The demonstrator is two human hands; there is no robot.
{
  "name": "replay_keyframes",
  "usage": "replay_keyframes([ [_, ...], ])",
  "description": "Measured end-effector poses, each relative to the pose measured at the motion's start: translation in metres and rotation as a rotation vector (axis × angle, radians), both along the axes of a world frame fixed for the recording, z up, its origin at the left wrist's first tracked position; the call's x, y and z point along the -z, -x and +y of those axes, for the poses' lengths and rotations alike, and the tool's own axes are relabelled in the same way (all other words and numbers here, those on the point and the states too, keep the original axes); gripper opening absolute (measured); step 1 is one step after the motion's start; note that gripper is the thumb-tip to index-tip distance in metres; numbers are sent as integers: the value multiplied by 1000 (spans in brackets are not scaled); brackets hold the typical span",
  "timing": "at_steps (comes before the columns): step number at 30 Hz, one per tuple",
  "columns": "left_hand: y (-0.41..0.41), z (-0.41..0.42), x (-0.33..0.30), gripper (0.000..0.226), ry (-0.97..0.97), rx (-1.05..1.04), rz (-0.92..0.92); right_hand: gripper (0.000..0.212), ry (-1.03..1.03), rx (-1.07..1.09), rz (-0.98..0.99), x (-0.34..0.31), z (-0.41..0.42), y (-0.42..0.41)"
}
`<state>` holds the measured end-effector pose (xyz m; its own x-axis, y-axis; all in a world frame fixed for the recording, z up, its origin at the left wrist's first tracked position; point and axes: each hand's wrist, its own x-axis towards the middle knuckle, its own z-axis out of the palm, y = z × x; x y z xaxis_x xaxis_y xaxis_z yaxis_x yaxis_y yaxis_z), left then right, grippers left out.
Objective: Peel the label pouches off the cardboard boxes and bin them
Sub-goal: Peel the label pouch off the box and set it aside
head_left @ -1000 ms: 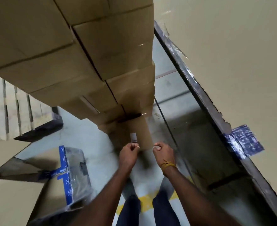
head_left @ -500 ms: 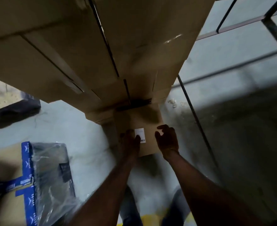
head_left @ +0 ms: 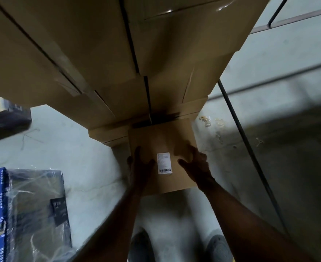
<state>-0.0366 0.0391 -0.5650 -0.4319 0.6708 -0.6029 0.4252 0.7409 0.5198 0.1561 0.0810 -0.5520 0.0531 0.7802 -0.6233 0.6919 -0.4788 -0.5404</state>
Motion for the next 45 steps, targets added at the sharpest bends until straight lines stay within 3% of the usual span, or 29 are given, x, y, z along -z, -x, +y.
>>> replay_keyframes([
  [7,-24,-24,-92,60,-137,-8,166,62,-258,-49,-317,-83,-35,3],
  [16,-34,-71,-363,53,-323,-41,306,53,-431,210,-268,-355,-102,13],
  [28,-40,-155,-662,50,-550,-35,313,50,-628,186,-262,-654,-188,2],
  [37,-132,-221,-827,57,-761,102,295,54,-834,290,-308,-809,-271,-99],
  [45,-294,-276,-881,66,-830,473,193,52,-804,556,-492,-876,-374,-257],
])
